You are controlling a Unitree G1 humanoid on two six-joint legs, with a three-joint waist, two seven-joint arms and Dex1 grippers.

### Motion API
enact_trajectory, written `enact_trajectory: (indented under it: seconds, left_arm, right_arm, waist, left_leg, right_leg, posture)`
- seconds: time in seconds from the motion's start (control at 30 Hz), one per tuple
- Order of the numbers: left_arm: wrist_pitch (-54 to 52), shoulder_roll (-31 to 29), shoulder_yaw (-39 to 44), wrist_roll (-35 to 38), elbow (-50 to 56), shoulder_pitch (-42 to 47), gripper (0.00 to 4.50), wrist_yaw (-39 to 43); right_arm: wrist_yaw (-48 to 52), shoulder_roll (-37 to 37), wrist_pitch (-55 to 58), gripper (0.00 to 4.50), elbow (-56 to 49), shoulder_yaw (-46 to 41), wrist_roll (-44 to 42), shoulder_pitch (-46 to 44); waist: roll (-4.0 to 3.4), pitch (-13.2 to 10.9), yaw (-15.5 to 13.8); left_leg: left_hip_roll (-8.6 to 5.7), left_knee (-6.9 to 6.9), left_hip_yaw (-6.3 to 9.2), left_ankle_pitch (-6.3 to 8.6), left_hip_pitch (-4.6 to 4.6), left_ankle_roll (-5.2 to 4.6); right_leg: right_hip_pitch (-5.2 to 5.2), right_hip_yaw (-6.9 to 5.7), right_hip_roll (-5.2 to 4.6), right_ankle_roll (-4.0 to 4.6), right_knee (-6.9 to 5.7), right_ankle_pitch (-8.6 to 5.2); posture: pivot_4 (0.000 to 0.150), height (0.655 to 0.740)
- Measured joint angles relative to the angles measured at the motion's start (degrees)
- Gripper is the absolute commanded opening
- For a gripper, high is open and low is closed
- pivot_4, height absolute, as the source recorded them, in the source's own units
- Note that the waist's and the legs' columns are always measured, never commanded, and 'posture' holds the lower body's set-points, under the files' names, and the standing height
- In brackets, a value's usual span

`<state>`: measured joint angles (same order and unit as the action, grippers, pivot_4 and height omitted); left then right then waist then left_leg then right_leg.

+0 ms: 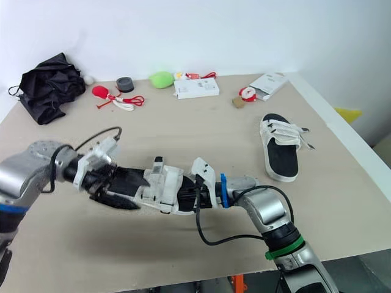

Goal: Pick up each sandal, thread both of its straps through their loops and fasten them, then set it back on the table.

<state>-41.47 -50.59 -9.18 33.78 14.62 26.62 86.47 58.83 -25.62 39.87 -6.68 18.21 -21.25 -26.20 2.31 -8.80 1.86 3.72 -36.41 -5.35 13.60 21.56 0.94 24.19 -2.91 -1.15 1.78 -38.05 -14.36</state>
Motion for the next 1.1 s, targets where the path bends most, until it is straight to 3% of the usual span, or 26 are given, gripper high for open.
enact_trajectory:
  seconds: [0.13, 0.5, 1.03, 1.1]
  left_arm:
    - [2.7, 0.8, -0.2, -1.5, 2.9, -11.3, 3.45, -4.6]
    - [-5.3, 11.5, 0.9, 2.2, 3.8, -14.6, 3.45, -21.3]
    - [-6.5, 13.9, 0.4, 2.9, 3.9, -14.7, 3.45, -25.3]
    - [-6.6, 14.0, 0.3, 3.0, 3.9, -14.6, 2.92, -25.1]
  right_arm:
    - [-0.3, -0.1, -0.4, 0.0, -0.2, -0.2, 0.1, 0.1]
    - [-0.3, -0.9, 0.2, 0.0, -1.3, -0.7, -0.5, 0.6]
    - [-0.4, -1.3, 0.3, 0.0, -1.4, -1.1, -0.6, 0.8]
    - [-0.4, -1.3, 0.3, 0.0, -1.4, -1.1, -0.6, 0.8]
  waist:
    - [0.05, 0.0, -0.1]
    - [0.19, -0.1, -0.6]
    - [0.19, -0.1, -0.8]
    - [0.2, -0.1, -0.8]
  left_leg:
    - [0.04, 0.0, 0.03, -0.03, 0.02, 0.04]
    - [-0.02, -0.02, 0.03, 0.01, 0.13, 0.09]
    - [-0.14, -0.12, 0.04, 0.0, 0.16, 0.08]
    - [-0.15, -0.12, 0.04, 0.0, 0.17, 0.08]
  right_leg:
    - [0.03, -0.04, 0.01, 0.0, -0.02, 0.0]
    - [0.09, -0.03, -0.02, -0.02, 0.0, 0.0]
    - [0.05, -0.04, -0.17, -0.14, 0.0, 0.08]
    - [0.06, -0.04, -0.17, -0.14, 0.0, 0.08]
  posture:
    - [0.15, 0.74]
    - [0.15, 0.74]
    - [0.15, 0.74]
    - [0.15, 0.74]
